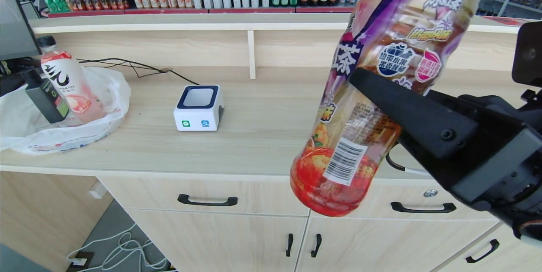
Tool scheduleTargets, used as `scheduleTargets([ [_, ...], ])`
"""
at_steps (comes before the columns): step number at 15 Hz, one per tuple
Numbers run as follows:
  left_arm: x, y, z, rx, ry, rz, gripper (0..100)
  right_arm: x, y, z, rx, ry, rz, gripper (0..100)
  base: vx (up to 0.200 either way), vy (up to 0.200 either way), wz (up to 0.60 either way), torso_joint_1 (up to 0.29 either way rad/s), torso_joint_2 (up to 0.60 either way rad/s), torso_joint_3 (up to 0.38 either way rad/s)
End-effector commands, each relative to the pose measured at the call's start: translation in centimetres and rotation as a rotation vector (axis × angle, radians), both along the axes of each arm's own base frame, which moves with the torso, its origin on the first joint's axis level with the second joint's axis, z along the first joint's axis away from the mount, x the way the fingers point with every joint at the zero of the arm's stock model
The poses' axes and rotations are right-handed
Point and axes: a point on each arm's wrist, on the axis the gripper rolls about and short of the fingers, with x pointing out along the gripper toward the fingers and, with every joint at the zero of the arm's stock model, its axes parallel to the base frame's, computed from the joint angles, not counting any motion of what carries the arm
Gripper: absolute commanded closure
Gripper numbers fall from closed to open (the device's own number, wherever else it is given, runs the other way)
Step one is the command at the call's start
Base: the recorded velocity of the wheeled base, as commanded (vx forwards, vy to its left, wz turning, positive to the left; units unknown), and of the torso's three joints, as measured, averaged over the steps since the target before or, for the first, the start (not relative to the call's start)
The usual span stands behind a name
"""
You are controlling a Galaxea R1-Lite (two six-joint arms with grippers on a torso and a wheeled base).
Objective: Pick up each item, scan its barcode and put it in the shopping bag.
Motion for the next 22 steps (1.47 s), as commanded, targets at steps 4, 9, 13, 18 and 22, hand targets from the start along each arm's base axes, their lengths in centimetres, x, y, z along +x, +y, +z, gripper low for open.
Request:
scheduleTargets([
  [4,0.0,0.0,0.0,0.0,0.0,0.0,0,0.1,0.1,0.0,0.003,0.003,0.003,100,0.0,0.0,0.0,0.0,0.0,0.0],
  [9,0.0,0.0,0.0,0.001,0.0,0.0,0,0.1,0.1,-0.2,0.0,0.018,0.012,100,0.0,0.0,0.0,0.0,0.0,0.0],
  [13,0.0,0.0,0.0,0.0,0.0,0.0,0,0.0,0.1,-0.1,-0.001,0.014,0.012,100,0.0,0.0,0.0,0.0,0.0,0.0],
  [18,0.0,0.0,0.0,0.0,0.0,0.0,0,-1.0,-0.6,0.2,-0.034,-0.085,0.038,100,0.0,0.0,0.0,0.0,0.0,0.0],
  [22,0.0,0.0,0.0,0.0,0.0,0.0,0,-0.6,-0.3,-0.7,-0.092,-0.186,-0.052,100,0.0,0.0,0.0,0.0,0.0,0.0],
])
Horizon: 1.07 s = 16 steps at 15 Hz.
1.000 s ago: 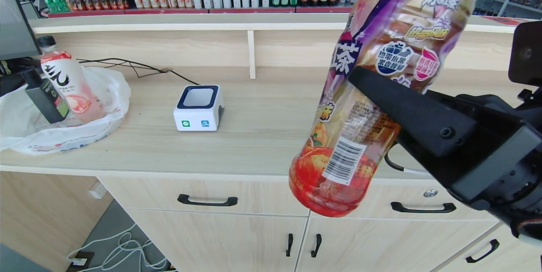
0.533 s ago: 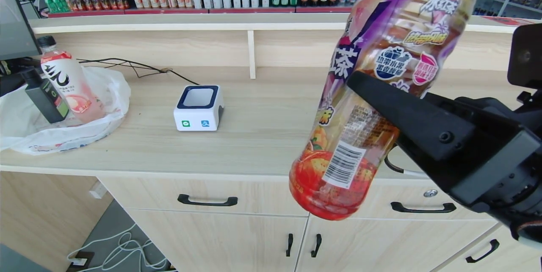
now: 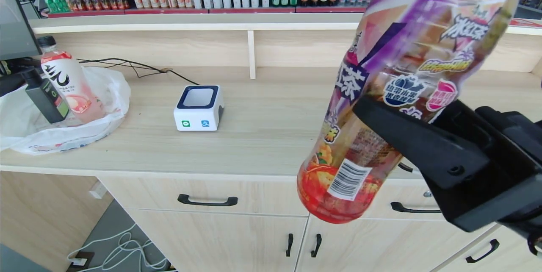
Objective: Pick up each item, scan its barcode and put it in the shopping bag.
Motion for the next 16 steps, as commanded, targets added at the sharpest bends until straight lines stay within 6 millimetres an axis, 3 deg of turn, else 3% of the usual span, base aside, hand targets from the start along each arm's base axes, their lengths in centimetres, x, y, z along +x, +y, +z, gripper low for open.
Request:
scheduleTargets([
  [1,0.0,0.0,0.0,0.0,0.0,0.001,0,0.6,0.0,-0.7,-0.027,0.01,-0.069,100,0.0,0.0,0.0,0.0,0.0,0.0],
  [7,0.0,0.0,0.0,0.0,0.0,0.001,0,3.1,-3.5,-2.7,-0.103,0.016,-0.601,100,0.0,0.0,0.0,0.0,0.0,0.0],
  [13,0.0,0.0,0.0,0.0,0.0,0.001,0,2.5,-5.1,-3.4,-0.075,0.059,-0.648,100,0.0,0.0,0.0,0.0,0.0,0.0],
  [16,0.0,0.0,0.0,0.0,0.0,0.001,0,3.6,-5.0,-3.5,-0.082,0.062,-0.669,100,0.0,0.0,0.0,0.0,0.0,0.0],
])
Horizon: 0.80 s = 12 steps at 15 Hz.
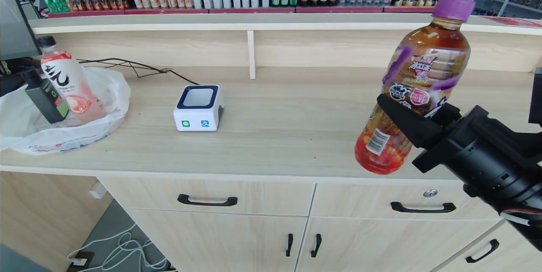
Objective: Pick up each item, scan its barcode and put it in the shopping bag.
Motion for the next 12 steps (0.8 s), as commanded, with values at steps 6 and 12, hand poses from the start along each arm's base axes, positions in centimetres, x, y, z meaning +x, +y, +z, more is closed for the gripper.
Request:
scheduleTargets([
  [6,0.0,0.0,0.0,-0.002,0.0,0.0,0,0.59,0.25,-0.35,-0.014,0.009,-0.002,100,0.0,0.1,0.0,0.001,0.0,0.003],
  [12,0.0,0.0,0.0,-0.003,0.0,0.0,0,0.34,0.1,-0.39,-0.014,0.01,-0.002,100,0.0,0.2,0.0,0.002,0.0,0.005],
])
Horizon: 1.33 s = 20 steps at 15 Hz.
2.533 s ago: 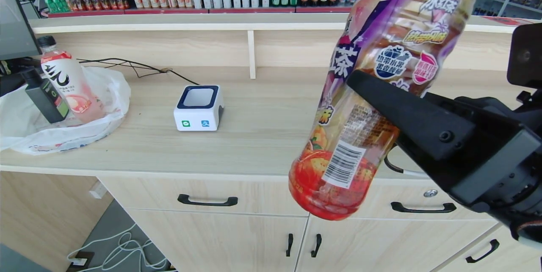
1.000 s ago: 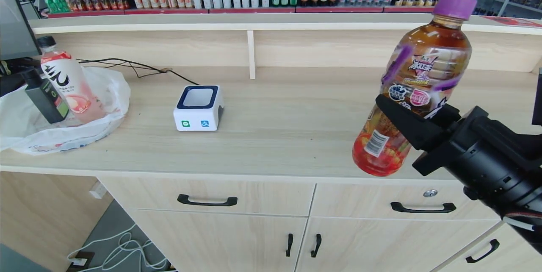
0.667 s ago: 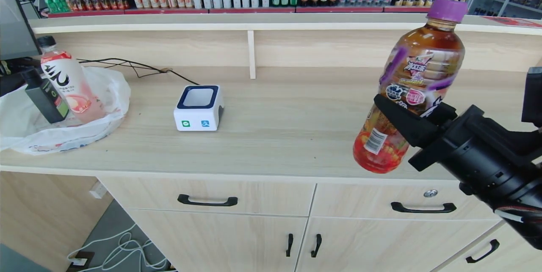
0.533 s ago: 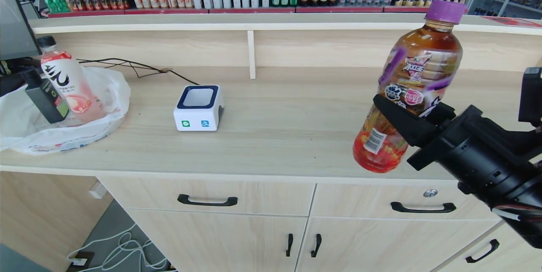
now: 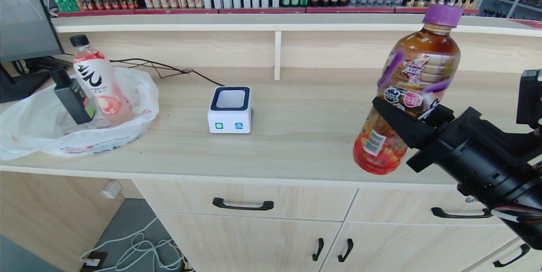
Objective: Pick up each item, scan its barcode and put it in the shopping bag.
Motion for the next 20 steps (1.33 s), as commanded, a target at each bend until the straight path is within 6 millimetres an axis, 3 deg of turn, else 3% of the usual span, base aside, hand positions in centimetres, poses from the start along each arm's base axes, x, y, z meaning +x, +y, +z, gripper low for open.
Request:
scheduleTargets([
  [1,0.0,0.0,0.0,0.0,0.0,0.0,0,-0.1,0.0,0.1,0.002,-0.004,0.001,100,0.0,0.2,0.0,0.002,0.01,0.002],
  [14,0.0,0.0,0.0,0.001,0.0,-0.001,0,0.5,0.3,-0.2,-0.004,0.003,0.012,100,0.0,0.185,0.0,0.002,0.0,0.003],
  [20,0.0,0.0,0.0,0.001,0.0,0.0,0,4.2,1.0,1.5,-0.048,-0.1,-0.041,100,0.0,0.0,0.0,0.0,0.0,0.0],
])
